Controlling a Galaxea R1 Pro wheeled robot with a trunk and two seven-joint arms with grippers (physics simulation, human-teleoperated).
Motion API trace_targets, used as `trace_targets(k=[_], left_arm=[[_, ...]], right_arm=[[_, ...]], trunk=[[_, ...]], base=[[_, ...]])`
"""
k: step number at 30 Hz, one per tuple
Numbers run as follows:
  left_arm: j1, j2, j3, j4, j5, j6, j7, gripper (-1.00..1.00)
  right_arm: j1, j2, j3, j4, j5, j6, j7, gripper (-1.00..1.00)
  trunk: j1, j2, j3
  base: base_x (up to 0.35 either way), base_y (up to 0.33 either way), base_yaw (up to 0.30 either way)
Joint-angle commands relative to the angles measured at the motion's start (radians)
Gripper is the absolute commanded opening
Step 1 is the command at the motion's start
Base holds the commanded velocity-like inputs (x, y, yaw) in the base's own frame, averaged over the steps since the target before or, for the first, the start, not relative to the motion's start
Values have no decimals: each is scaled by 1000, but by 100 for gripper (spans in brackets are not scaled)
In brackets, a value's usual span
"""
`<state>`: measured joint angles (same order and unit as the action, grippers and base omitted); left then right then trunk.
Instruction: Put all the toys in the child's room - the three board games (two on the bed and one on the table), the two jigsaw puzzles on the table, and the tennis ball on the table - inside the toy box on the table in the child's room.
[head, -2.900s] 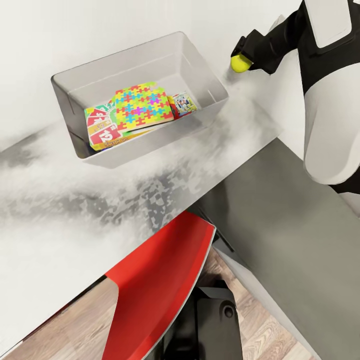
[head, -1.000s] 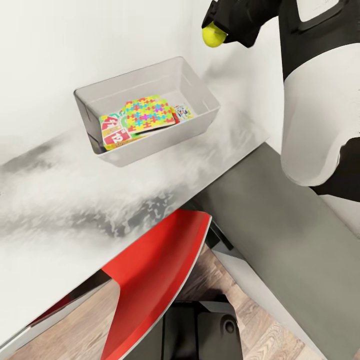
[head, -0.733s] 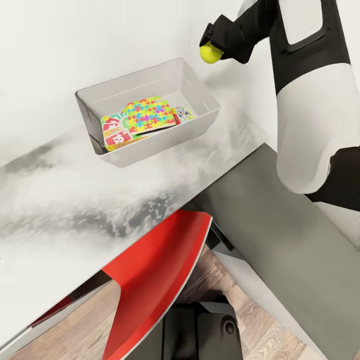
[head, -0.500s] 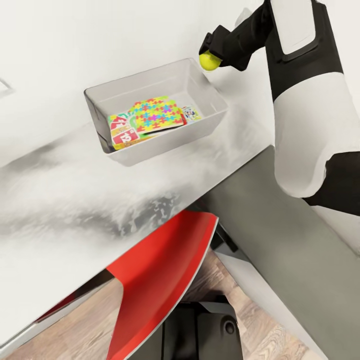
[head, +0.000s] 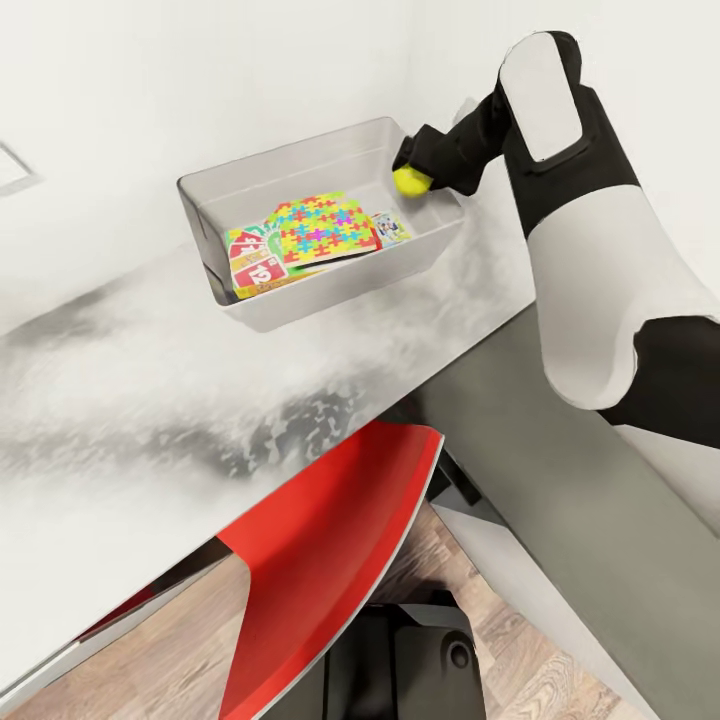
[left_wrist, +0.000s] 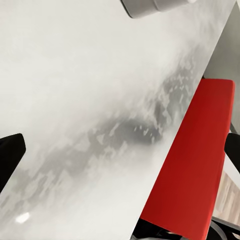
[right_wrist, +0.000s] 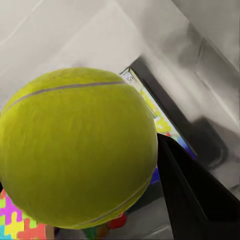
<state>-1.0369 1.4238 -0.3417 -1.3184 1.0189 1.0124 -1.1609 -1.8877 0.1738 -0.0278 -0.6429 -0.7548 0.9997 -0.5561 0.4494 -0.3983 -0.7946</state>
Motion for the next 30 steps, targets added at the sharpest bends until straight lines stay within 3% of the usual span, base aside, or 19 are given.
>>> trace_targets(k=[1, 5, 9, 14, 25, 26, 30], left_arm=[[-6, 1, -8, 1, 3, 5, -2, 100], [-6, 1, -8, 1, 3, 5, -2, 100], [-6, 1, -8, 1, 3, 5, -2, 100], [-6, -25, -5, 2, 1, 11, -3, 100], [-6, -31, -5, 2, 1, 10, -3, 100], [-6, -31, -5, 2, 1, 10, -3, 100], [-6, -31, -5, 2, 1, 11, -3, 100]], right_arm=[[-1, 1, -3, 6, -11, 0, -11, -100], [-1, 1, 0, 11, -13, -1, -10, -100], [-1, 1, 36, 10, -13, -16, -10, -100], [28, 1, 35, 4, -10, -2, -2, -100], [53, 1, 38, 4, -11, -5, -2, -100], [53, 1, 38, 3, -11, -5, -2, 100], [53, 1, 39, 3, -11, -4, -2, 100]], trunk=[[1, -2, -1], [1, -2, -1], [1, -2, -1], [1, -2, -1], [1, -2, -1], [1, -2, -1], [1, -2, -1]], base=[[0, 0, 0], [0, 0, 0], [0, 0, 0], [0, 0, 0], [0, 0, 0], [0, 0, 0], [0, 0, 0]])
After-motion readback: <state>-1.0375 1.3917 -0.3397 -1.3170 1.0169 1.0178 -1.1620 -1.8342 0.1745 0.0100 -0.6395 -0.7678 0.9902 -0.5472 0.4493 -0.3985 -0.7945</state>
